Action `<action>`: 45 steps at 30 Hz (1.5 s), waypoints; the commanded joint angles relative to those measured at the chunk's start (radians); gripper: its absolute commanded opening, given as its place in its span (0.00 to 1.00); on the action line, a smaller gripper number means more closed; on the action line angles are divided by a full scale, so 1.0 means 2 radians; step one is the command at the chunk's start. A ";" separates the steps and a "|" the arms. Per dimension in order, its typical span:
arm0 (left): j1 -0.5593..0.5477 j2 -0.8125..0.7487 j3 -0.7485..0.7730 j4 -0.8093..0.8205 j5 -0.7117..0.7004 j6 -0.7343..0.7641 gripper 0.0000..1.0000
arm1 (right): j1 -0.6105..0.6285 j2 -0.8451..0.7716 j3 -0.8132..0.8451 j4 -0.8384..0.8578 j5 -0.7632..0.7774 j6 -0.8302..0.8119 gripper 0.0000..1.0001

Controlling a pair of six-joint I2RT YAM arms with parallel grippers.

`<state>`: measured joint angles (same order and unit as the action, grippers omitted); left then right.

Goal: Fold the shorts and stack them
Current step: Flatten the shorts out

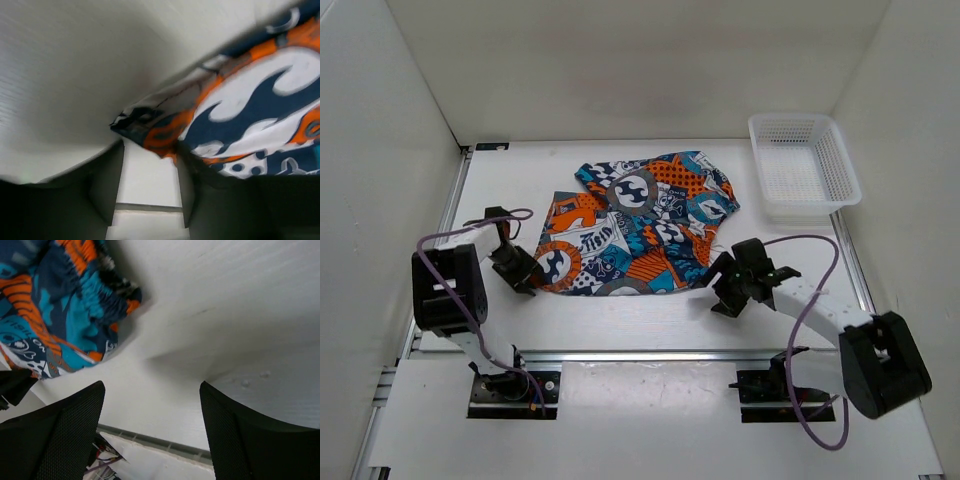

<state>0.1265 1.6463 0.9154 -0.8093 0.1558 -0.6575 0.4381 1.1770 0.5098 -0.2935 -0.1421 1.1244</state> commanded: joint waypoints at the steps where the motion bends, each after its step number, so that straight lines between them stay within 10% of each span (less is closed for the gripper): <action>1: 0.002 0.028 0.024 0.023 -0.005 0.009 0.40 | -0.003 0.048 0.020 0.068 -0.019 0.007 0.80; 3: 0.002 0.038 0.036 0.023 -0.005 0.013 0.11 | -0.003 0.089 0.040 0.078 -0.011 0.007 0.76; 9: 0.007 0.024 0.041 0.023 -0.005 0.018 0.11 | -0.008 0.143 0.070 0.098 0.030 0.013 0.60; 12: 0.012 0.011 0.050 0.023 0.000 0.018 0.11 | -0.013 0.168 0.097 0.090 0.049 0.007 0.41; 15: 0.012 -0.005 0.069 0.014 0.016 0.023 0.11 | -0.013 0.175 0.155 0.033 0.069 -0.033 0.01; 24: 0.021 -0.114 0.300 -0.124 0.016 0.063 0.11 | -0.013 0.094 0.417 -0.162 0.158 -0.206 0.00; 35: 0.036 -0.256 0.552 -0.156 0.050 0.032 0.11 | -0.013 -0.012 0.625 -0.311 0.077 -0.344 0.00; 45: 0.007 -0.317 0.725 -0.162 -0.078 0.009 0.11 | -0.013 -0.065 0.803 -0.423 0.012 -0.377 0.00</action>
<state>0.1532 1.0065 2.2776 -1.1412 0.2390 -0.6430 0.4282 1.0653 2.0258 -0.9977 -0.1764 0.4576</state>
